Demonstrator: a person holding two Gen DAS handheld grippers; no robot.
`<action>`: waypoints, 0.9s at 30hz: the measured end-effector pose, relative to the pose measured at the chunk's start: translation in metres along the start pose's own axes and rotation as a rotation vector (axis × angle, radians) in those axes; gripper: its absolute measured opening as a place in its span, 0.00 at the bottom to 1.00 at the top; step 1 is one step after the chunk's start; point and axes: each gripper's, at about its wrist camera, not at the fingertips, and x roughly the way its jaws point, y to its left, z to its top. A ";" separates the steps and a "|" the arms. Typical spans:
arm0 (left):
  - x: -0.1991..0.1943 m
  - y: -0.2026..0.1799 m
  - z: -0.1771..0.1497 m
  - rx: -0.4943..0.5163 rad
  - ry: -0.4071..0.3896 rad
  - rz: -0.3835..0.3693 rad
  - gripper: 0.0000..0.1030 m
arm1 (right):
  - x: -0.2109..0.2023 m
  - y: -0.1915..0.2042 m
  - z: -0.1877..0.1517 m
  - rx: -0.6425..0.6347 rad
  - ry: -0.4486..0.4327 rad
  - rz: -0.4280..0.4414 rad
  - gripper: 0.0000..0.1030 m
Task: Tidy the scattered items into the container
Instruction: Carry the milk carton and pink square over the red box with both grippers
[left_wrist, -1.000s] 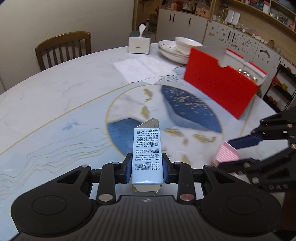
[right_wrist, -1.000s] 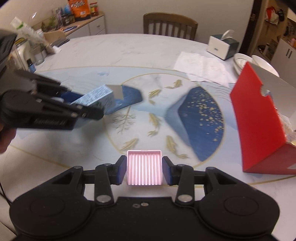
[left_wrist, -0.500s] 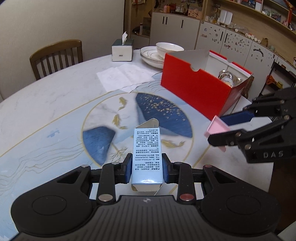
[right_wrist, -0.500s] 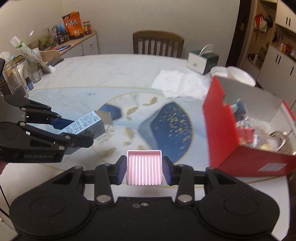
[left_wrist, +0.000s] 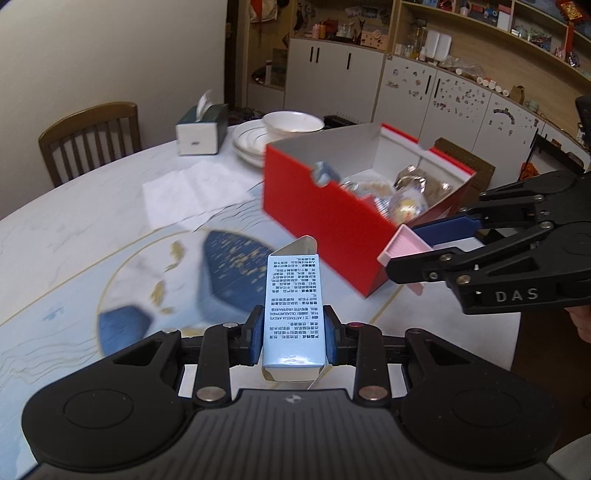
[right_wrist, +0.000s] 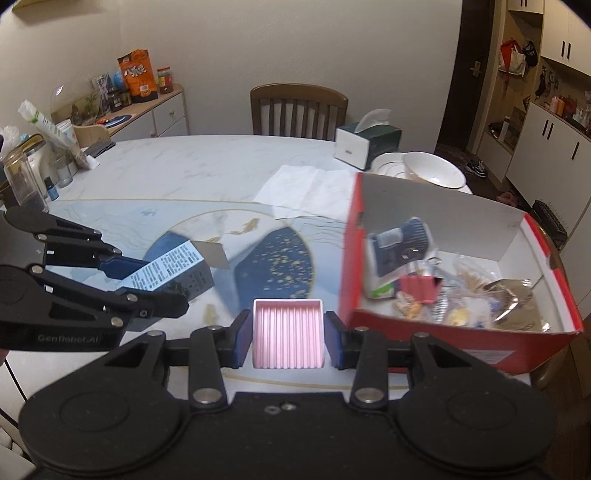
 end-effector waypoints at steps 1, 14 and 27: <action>0.002 -0.005 0.004 0.002 -0.002 -0.001 0.29 | -0.001 -0.007 0.000 0.004 -0.003 0.000 0.38; 0.039 -0.064 0.057 0.038 -0.044 0.000 0.30 | -0.015 -0.096 0.007 0.037 -0.052 -0.036 0.38; 0.091 -0.105 0.111 0.103 -0.035 0.016 0.30 | 0.001 -0.174 0.022 0.069 -0.041 -0.078 0.38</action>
